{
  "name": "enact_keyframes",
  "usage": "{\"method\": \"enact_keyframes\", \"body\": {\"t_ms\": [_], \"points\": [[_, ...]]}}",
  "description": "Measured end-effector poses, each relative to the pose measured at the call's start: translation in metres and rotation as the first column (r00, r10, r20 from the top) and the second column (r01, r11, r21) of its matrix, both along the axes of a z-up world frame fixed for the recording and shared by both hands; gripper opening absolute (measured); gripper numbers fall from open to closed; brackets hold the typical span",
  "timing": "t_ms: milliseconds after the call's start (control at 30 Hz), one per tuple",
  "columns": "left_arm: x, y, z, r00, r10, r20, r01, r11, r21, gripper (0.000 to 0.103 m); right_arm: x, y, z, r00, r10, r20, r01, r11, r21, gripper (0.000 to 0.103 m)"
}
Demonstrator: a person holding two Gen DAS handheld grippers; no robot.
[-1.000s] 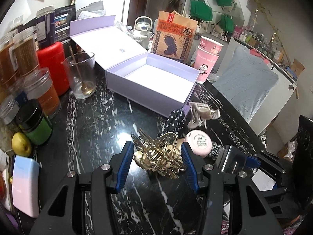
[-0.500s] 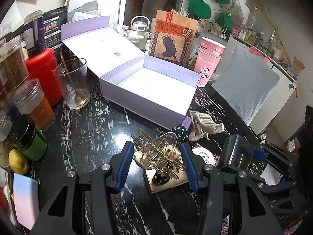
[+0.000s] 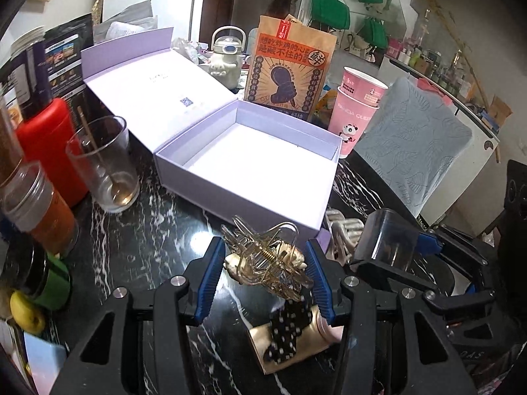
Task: Organize rigid objects
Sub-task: 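Lift both clips and carry them toward the lavender box, then lower both clips into the lavender box and open both grippers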
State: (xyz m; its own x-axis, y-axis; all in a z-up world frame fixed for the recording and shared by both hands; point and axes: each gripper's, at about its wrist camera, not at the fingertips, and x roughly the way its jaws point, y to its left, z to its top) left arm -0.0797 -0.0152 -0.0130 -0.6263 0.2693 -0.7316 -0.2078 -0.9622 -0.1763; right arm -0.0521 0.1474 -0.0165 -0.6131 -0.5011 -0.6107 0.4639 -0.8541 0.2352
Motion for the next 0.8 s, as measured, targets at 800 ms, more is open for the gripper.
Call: {"method": "enact_keyframes", "body": {"t_ms": [800], "points": [[-0.083, 0.012, 0.031, 0.992, -0.015, -0.127, 0.001, 0.994, -0.111, 0.05, -0.108, 0.002, 0.021, 1.0, 0.018, -0.004, -0.017, 0.997, 0.073, 0.058]]}}
